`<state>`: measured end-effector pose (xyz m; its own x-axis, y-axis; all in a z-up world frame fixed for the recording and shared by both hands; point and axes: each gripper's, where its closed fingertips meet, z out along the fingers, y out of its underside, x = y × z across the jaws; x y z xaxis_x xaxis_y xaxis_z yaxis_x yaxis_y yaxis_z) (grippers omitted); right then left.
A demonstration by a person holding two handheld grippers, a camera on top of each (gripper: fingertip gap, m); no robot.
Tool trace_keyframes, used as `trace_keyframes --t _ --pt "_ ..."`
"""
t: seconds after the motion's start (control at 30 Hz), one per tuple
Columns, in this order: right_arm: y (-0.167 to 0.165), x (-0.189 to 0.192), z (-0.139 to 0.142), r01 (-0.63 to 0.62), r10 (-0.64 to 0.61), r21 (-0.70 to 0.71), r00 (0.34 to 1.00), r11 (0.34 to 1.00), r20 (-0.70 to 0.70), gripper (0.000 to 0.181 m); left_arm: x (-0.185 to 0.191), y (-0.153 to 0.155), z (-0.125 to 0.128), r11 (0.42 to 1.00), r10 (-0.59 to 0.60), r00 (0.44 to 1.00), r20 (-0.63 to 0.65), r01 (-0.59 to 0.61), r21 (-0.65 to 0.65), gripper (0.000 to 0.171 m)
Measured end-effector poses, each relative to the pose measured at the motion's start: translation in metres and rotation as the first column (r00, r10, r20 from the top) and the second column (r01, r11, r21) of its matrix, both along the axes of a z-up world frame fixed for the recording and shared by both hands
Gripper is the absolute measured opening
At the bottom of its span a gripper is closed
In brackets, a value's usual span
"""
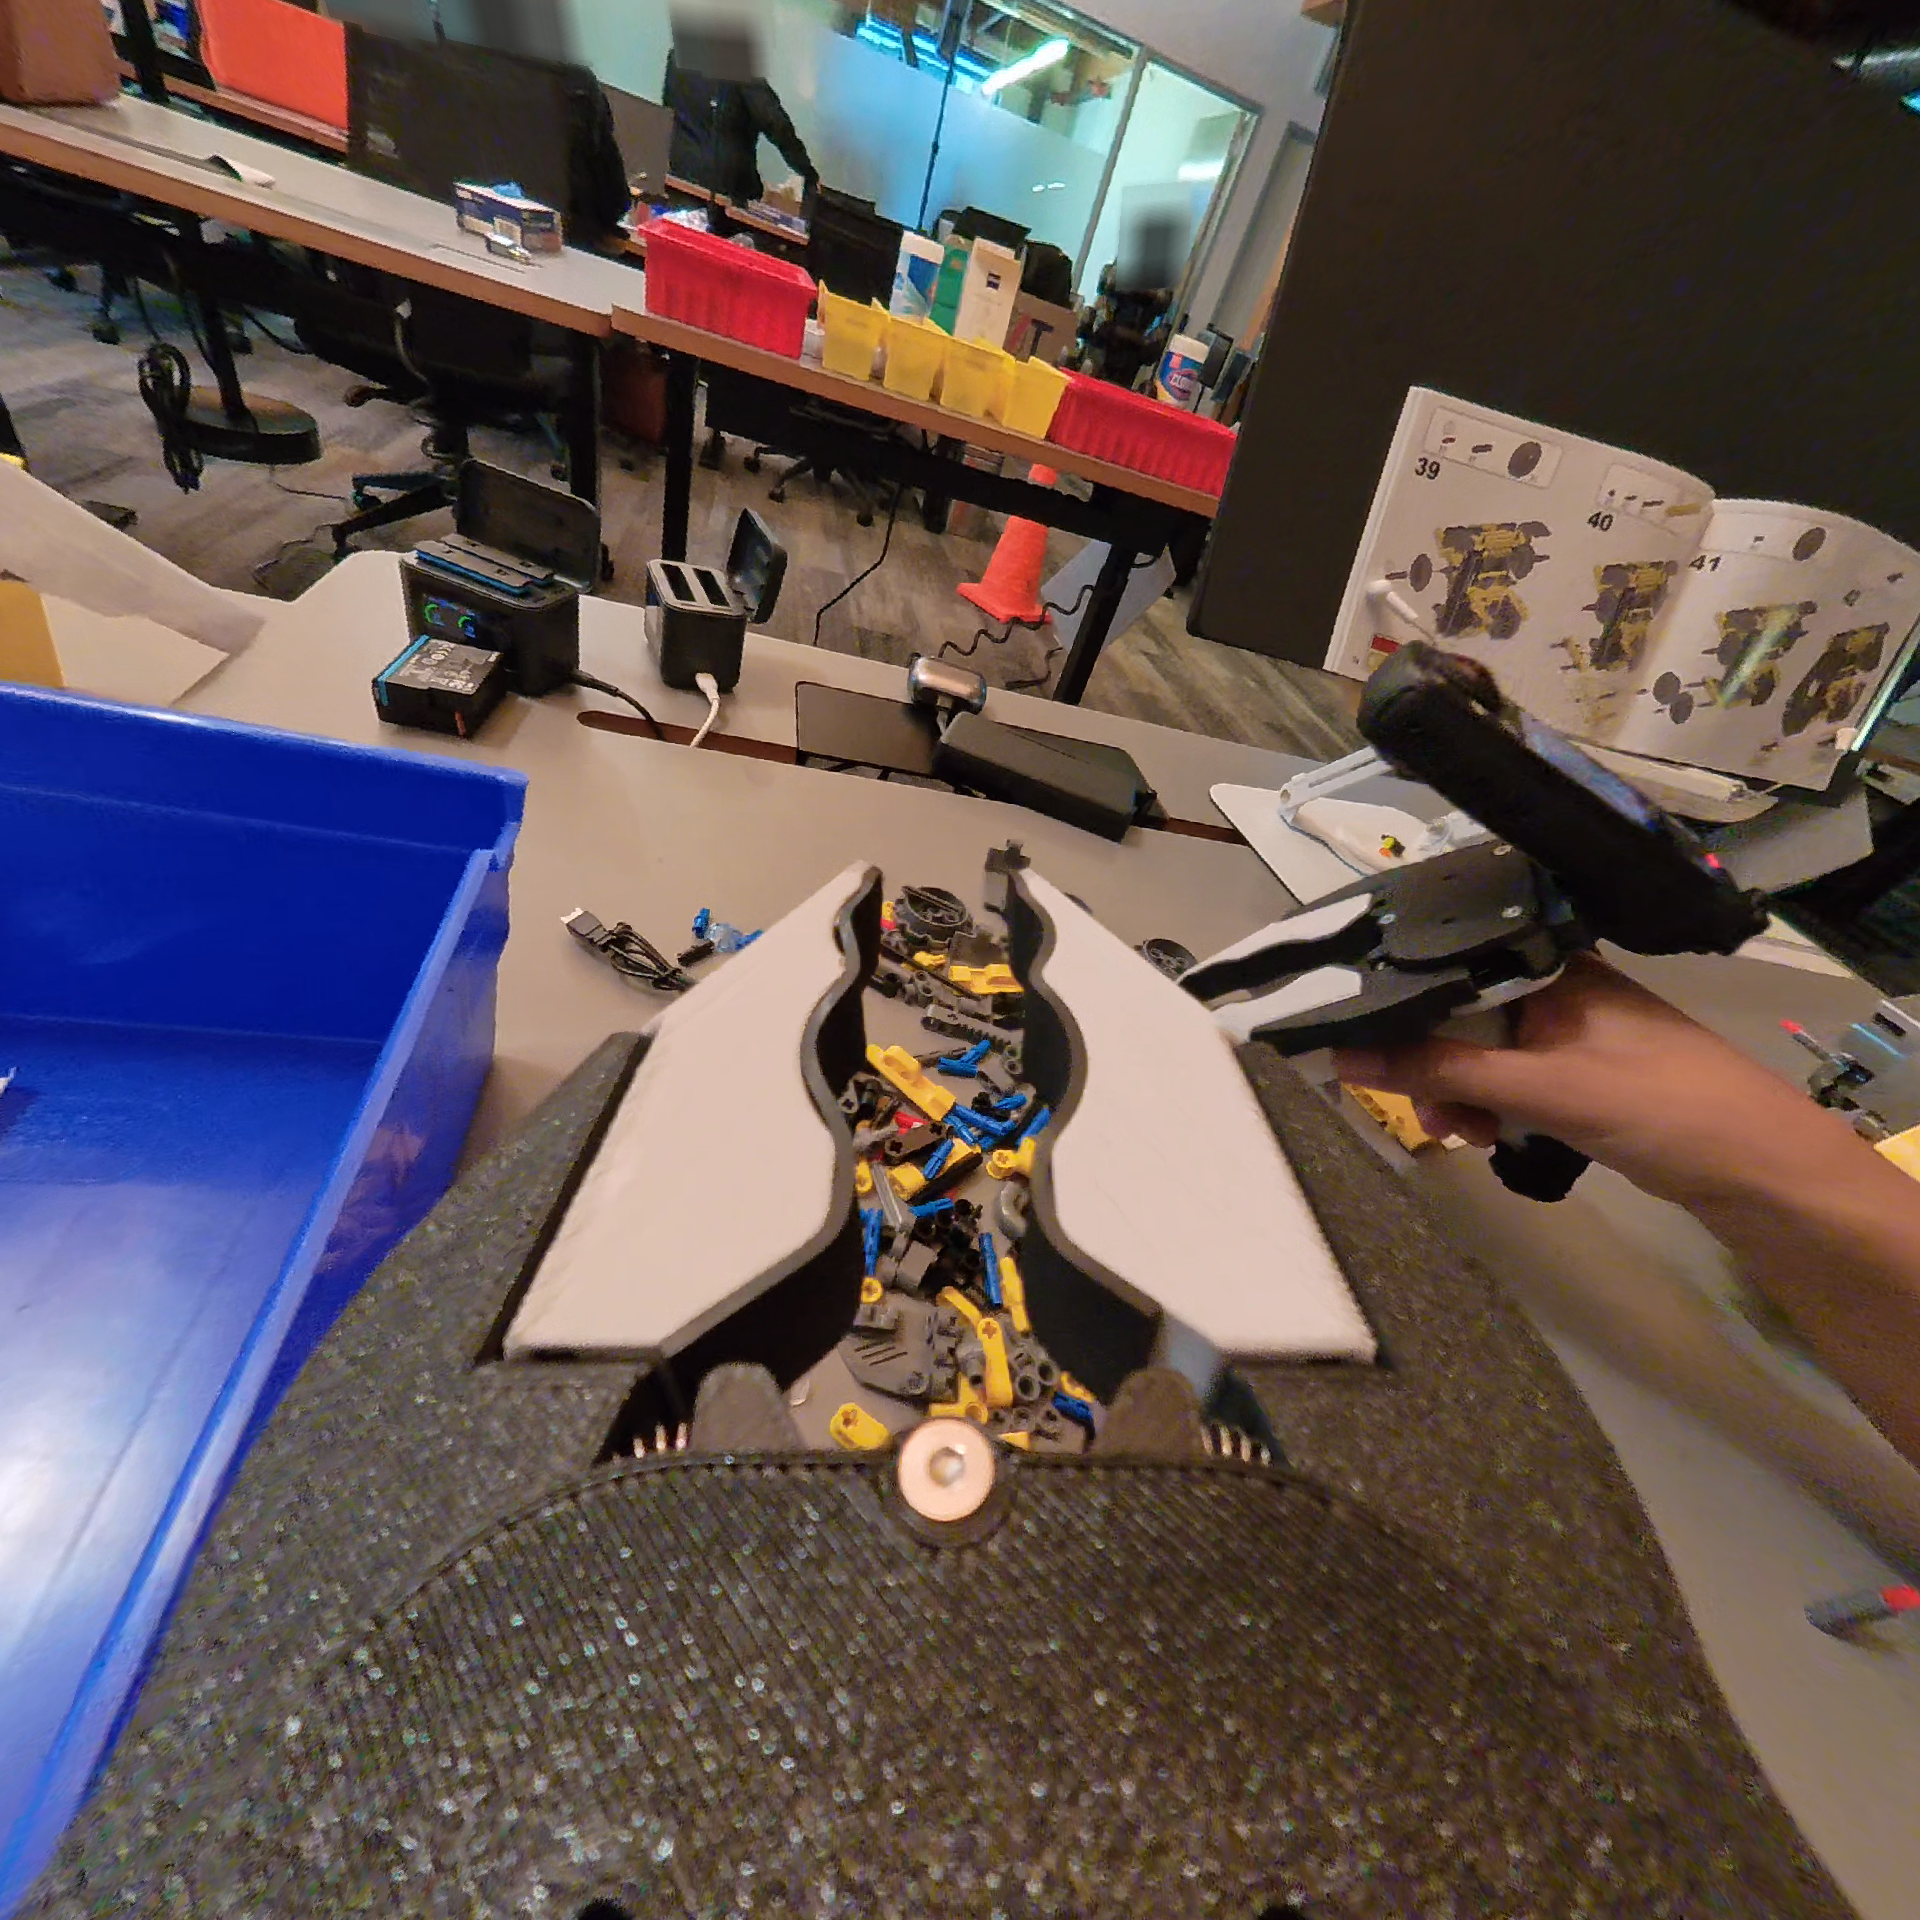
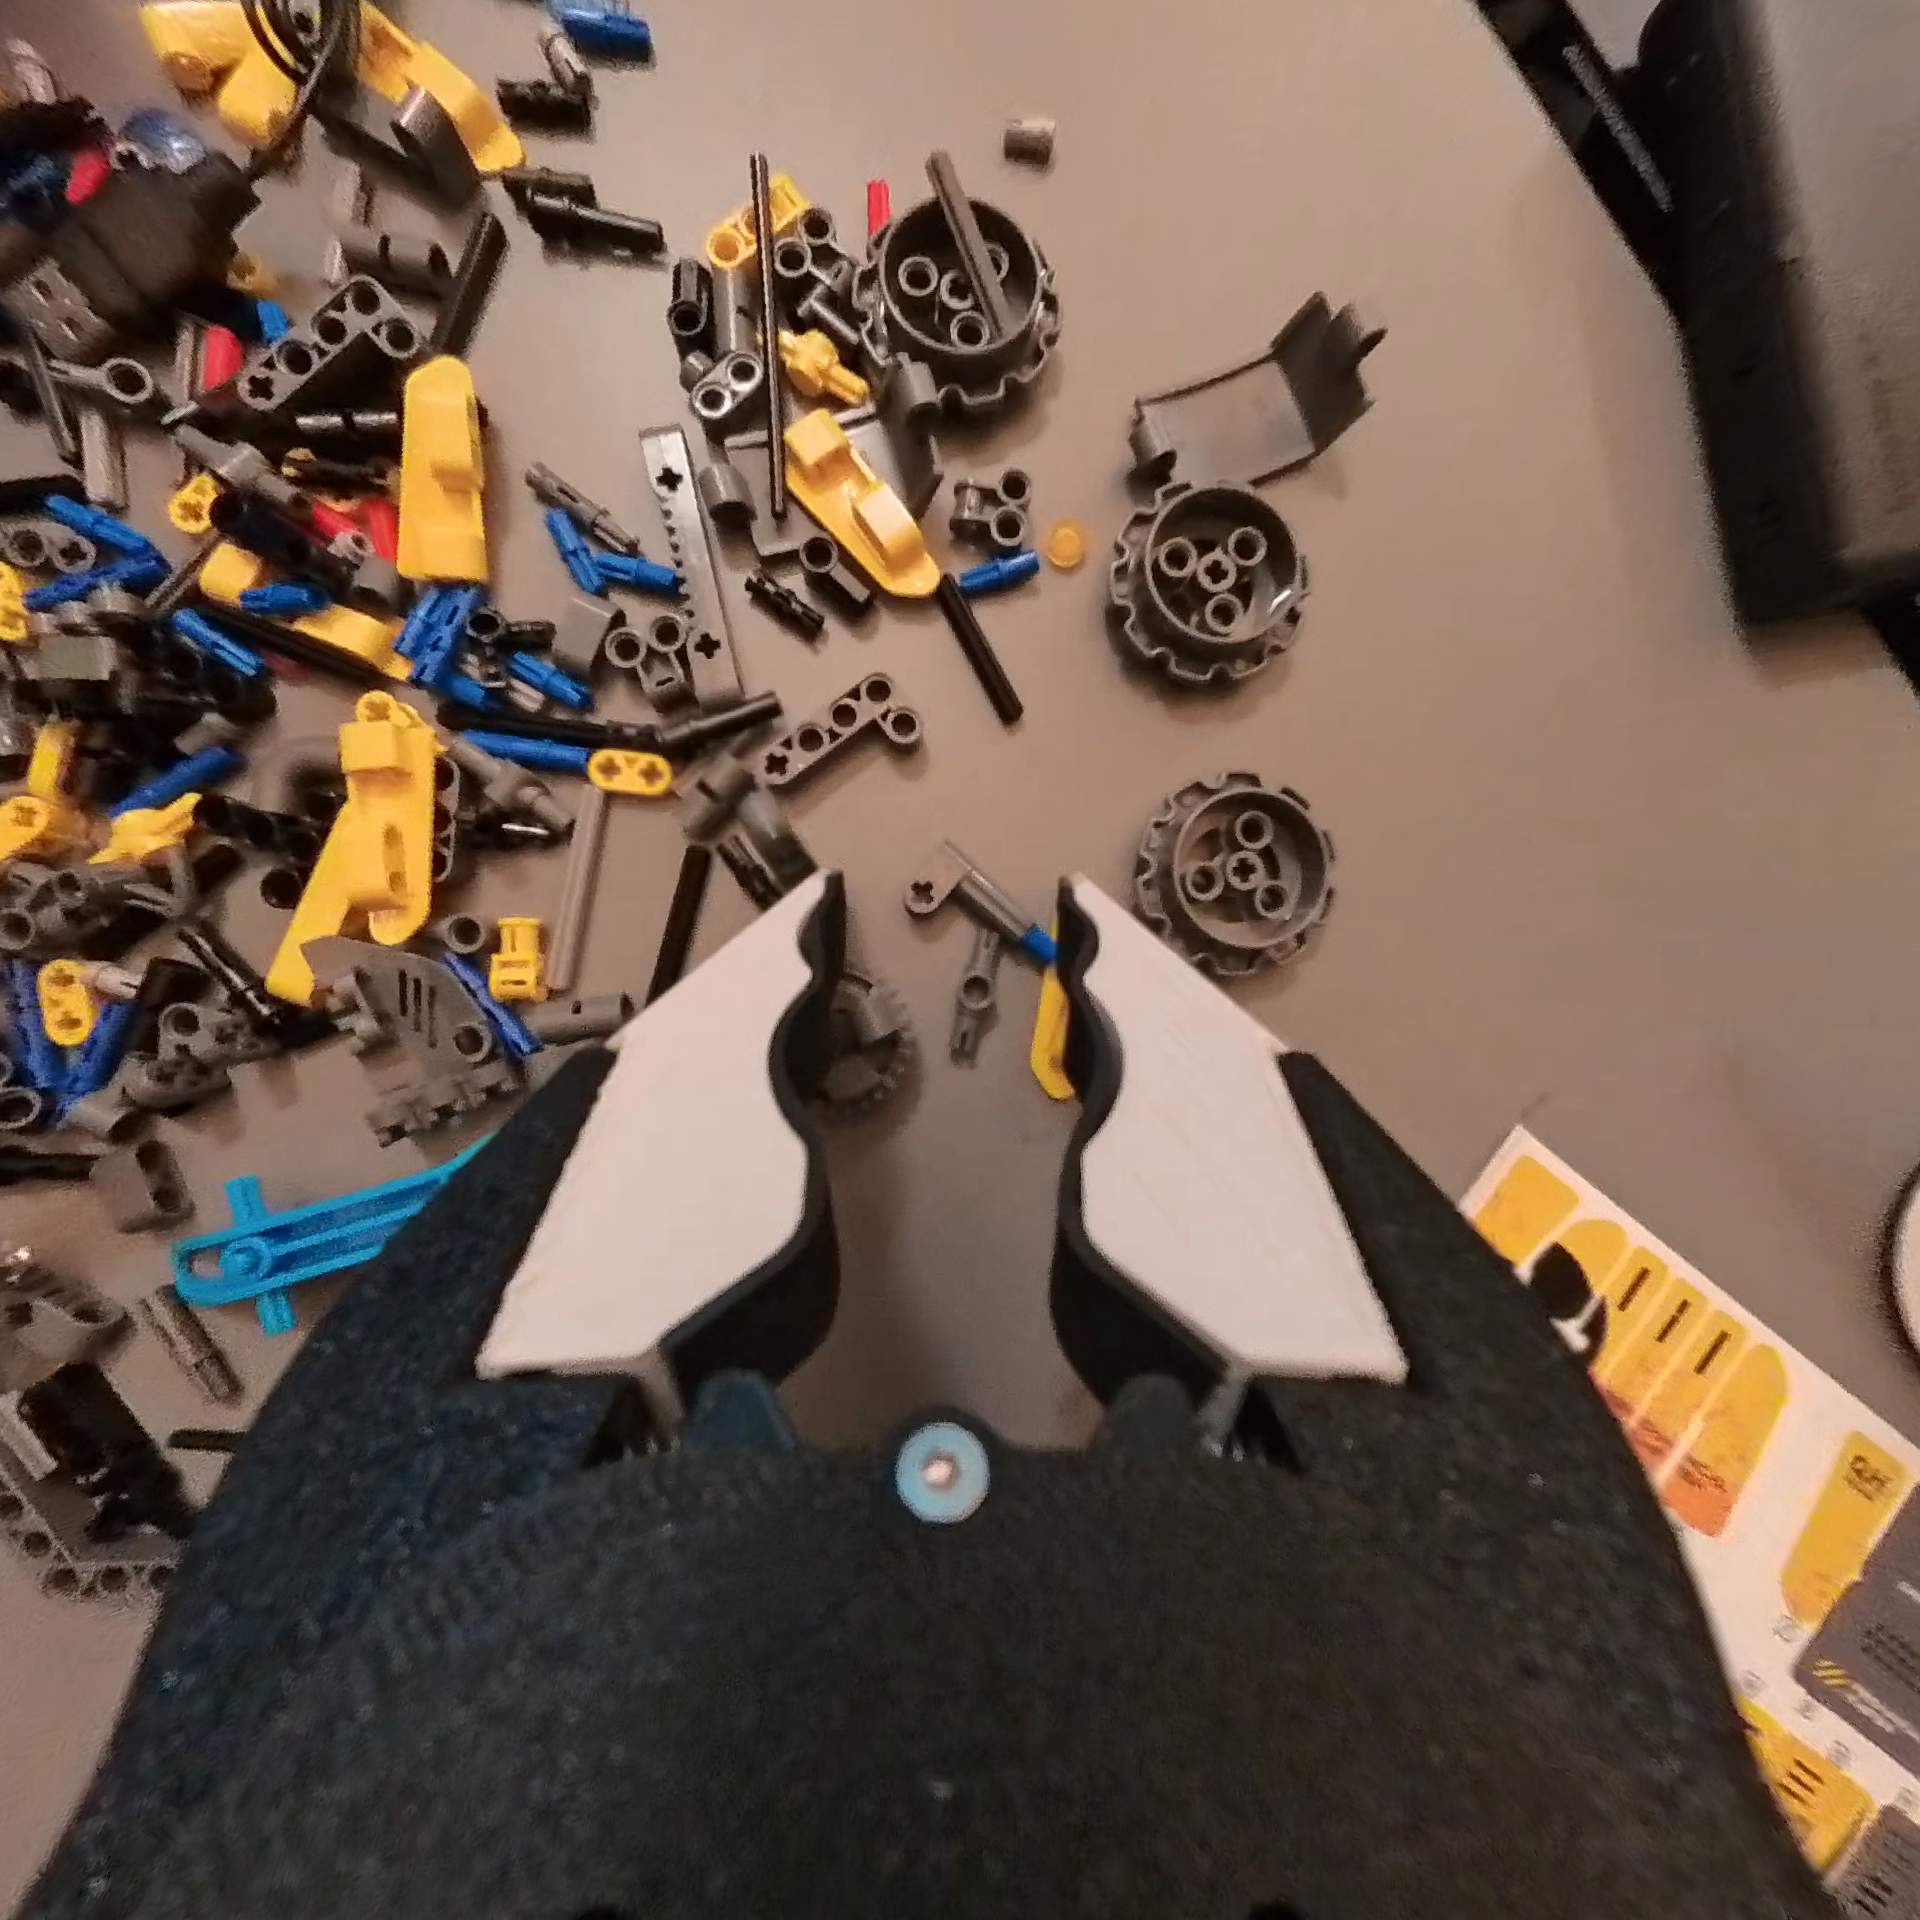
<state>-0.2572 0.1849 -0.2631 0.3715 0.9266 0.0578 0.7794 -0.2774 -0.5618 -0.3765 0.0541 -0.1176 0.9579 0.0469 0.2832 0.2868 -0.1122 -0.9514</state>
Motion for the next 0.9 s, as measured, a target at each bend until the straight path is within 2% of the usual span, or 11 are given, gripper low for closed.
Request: trace_keyframes --t 0.23,0.27,0.33,0.43,0.73,0.9 --pt "-0.002 0.000 -0.005 -0.015 0.014 -0.037 1.000 0.999 -0.015 0.033 0.002 0.002 -0.001 1.000 -0.005 1.000 -0.014 0.005 -0.012 0.022" --pt "-0.002 0.000 -0.005 -0.017 0.017 -0.034 1.000 0.999 -0.016 0.029 0.002 0.002 -0.002 1.000 -0.004 1.000 -0.015 0.004 -0.014 0.022" --pt "-0.002 0.002 -0.005 -0.024 0.024 -0.016 1.000 1.000 -0.020 0.009 0.003 0.002 -0.002 1.000 -0.004 1.000 -0.018 0.004 -0.015 0.023" --pt "-0.004 0.004 -0.001 -0.029 0.029 -0.003 0.999 1.000 -0.044 0.006 0.003 0.003 -0.002 1.000 -0.005 1.000 -0.023 0.004 -0.020 0.023" --pt "-0.025 0.009 0.042 -0.072 0.087 0.081 0.976 0.994 -0.201 0.006 0.005 0.004 -0.005 0.999 -0.009 0.999 -0.037 0.008 -0.037 0.023" --pt "-0.052 0.015 0.071 -0.125 0.166 0.152 0.940 0.980 -0.297 0.006 0.006 0.005 -0.005 0.999 -0.016 0.999 -0.038 0.015 -0.039 0.024"
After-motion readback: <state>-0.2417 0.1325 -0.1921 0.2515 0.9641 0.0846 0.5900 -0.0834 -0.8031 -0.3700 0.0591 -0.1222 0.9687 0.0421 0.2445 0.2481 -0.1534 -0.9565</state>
